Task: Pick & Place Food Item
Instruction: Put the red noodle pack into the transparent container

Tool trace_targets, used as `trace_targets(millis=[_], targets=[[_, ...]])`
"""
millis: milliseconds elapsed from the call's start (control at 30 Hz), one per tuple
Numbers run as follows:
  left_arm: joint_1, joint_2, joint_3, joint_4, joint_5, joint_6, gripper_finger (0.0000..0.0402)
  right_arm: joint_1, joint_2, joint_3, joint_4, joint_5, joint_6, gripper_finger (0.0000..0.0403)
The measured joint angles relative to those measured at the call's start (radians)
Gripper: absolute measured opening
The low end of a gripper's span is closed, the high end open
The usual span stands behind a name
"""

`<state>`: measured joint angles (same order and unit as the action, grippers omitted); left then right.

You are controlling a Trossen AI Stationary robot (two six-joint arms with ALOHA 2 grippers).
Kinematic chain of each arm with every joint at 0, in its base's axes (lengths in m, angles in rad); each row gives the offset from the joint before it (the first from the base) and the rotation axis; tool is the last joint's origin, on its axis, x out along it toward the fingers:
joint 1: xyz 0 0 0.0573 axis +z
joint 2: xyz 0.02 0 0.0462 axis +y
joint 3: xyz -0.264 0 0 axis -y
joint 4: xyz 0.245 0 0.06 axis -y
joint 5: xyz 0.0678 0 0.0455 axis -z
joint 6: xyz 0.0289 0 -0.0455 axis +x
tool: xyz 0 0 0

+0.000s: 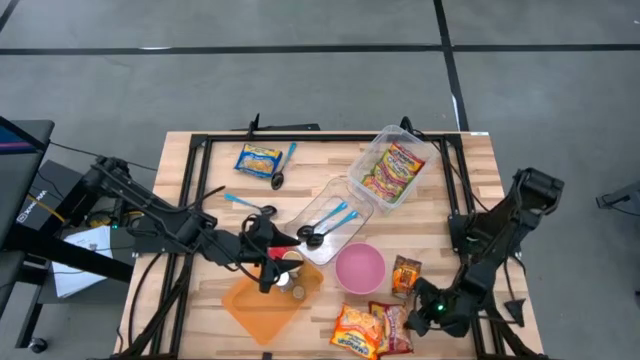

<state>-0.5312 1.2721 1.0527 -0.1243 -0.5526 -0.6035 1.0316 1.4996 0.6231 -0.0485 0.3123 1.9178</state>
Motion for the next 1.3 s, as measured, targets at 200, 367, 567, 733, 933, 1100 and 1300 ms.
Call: trace_targets(millis=[200, 367, 567, 733, 933, 1100, 1300], targets=[[0.000, 0.015, -0.001, 0.013, 0.004, -0.004, 0.0259, -0.012, 0.073, 0.000, 0.127, 0.024, -0.008, 0.0240], [0.000, 0.015, -0.001, 0.015, 0.007, -0.006, 0.0259, -0.011, 0.077, 0.000, 0.139, 0.081, 0.001, 0.0239], [0.000, 0.015, -0.001, 0.014, 0.007, -0.006, 0.0259, -0.011, 0.065, 0.000, 0.139, 0.131, -0.006, 0.0189], [0.000, 0.015, -0.001, 0.014, 0.007, -0.006, 0.0259, 0.009, 0.065, 0.000, 0.139, 0.199, -0.014, 0.0111], [0.000, 0.015, -0.001, 0.014, 0.007, -0.007, 0.0259, 0.039, 0.064, 0.000, 0.139, 0.285, -0.014, 0.0035], [0.000, 0.014, -0.001, 0.013, 0.007, -0.007, 0.0259, 0.067, 0.037, 0.000, 0.131, 0.296, -0.009, 0.0005], [0.000, 0.014, -0.001, 0.013, 0.007, -0.007, 0.0259, 0.113, -0.075, 0.001, 0.027, 0.409, -0.006, 0.0002]])
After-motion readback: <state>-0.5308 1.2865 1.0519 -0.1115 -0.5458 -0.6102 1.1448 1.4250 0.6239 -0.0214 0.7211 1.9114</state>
